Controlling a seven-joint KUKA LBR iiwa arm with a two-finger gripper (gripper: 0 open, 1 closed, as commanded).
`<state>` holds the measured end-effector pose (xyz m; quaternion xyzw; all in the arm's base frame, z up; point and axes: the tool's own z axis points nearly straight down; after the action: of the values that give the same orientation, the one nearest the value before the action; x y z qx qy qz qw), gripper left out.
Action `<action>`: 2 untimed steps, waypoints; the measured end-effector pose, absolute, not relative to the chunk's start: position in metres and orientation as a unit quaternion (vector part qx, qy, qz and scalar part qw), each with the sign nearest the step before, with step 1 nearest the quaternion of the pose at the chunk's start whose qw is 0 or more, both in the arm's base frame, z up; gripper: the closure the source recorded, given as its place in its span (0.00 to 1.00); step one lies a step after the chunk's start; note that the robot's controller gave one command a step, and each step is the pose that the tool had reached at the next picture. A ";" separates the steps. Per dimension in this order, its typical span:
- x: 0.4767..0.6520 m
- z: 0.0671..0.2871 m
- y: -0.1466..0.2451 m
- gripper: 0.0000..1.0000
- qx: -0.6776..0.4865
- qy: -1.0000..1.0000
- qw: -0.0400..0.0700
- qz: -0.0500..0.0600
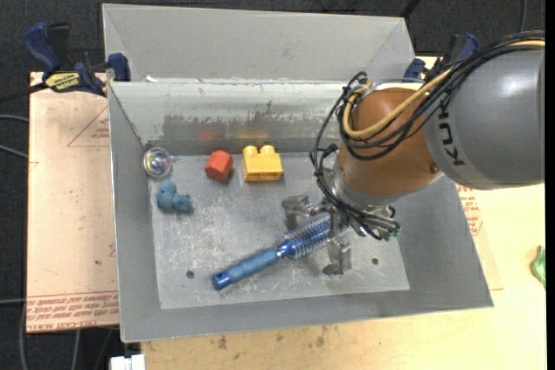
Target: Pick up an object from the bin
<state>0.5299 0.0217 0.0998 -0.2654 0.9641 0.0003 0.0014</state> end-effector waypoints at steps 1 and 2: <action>0.534 0.069 -0.001 0.00 -0.333 0.943 0.000 0.000; 0.534 0.069 0.000 0.00 -0.332 0.943 0.000 0.001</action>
Offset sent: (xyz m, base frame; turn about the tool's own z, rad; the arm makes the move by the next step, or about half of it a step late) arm 0.0039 -0.0223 -0.0298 -0.1463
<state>0.5340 -0.0001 0.0691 -0.3317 0.9434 0.0013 0.0000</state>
